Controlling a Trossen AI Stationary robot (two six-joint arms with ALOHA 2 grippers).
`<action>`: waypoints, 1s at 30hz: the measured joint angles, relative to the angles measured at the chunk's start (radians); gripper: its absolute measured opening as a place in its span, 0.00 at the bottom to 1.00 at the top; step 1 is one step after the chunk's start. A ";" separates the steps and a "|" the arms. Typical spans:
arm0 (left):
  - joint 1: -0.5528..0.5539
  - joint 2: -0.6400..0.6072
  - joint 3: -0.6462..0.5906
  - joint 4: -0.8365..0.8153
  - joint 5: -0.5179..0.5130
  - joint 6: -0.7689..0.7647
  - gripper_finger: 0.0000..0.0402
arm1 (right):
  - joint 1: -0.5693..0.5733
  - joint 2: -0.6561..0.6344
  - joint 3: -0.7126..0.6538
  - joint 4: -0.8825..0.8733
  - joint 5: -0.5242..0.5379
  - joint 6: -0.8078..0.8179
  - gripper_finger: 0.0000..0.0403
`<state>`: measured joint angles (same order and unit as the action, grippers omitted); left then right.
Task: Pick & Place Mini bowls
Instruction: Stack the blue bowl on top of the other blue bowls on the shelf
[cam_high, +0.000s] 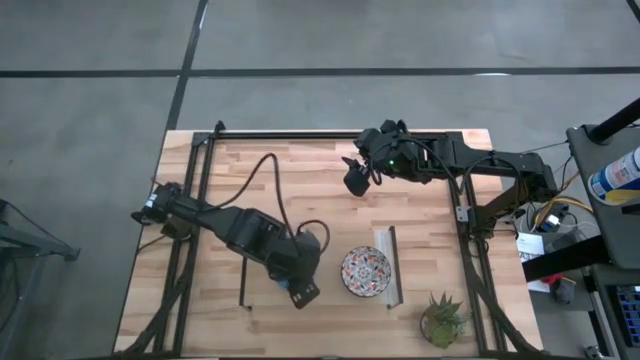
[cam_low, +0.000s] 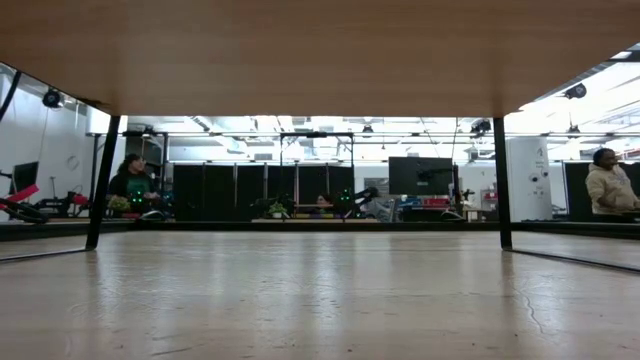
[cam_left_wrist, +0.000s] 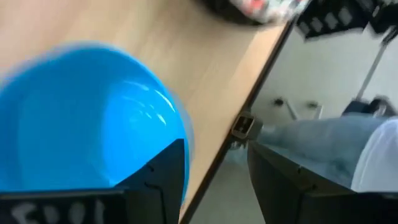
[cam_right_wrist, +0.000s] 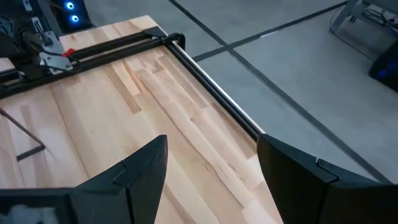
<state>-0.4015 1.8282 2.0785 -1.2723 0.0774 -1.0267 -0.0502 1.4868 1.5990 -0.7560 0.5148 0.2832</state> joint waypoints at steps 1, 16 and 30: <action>-0.001 0.000 0.015 -0.001 -0.023 -0.005 0.41 | 0.000 0.000 0.000 -0.005 0.000 0.002 0.60; 0.000 0.021 -0.037 -0.057 -0.068 -0.002 0.33 | 0.000 0.000 0.000 -0.026 0.000 0.002 0.60; 0.007 0.005 -0.017 -0.042 -0.014 -0.018 0.33 | 0.000 0.001 0.000 -0.027 0.000 0.002 0.60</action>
<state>-0.3948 1.8333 2.0617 -1.3146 0.0638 -1.0446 -0.0502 1.4876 1.5986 -0.7830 0.5152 0.2852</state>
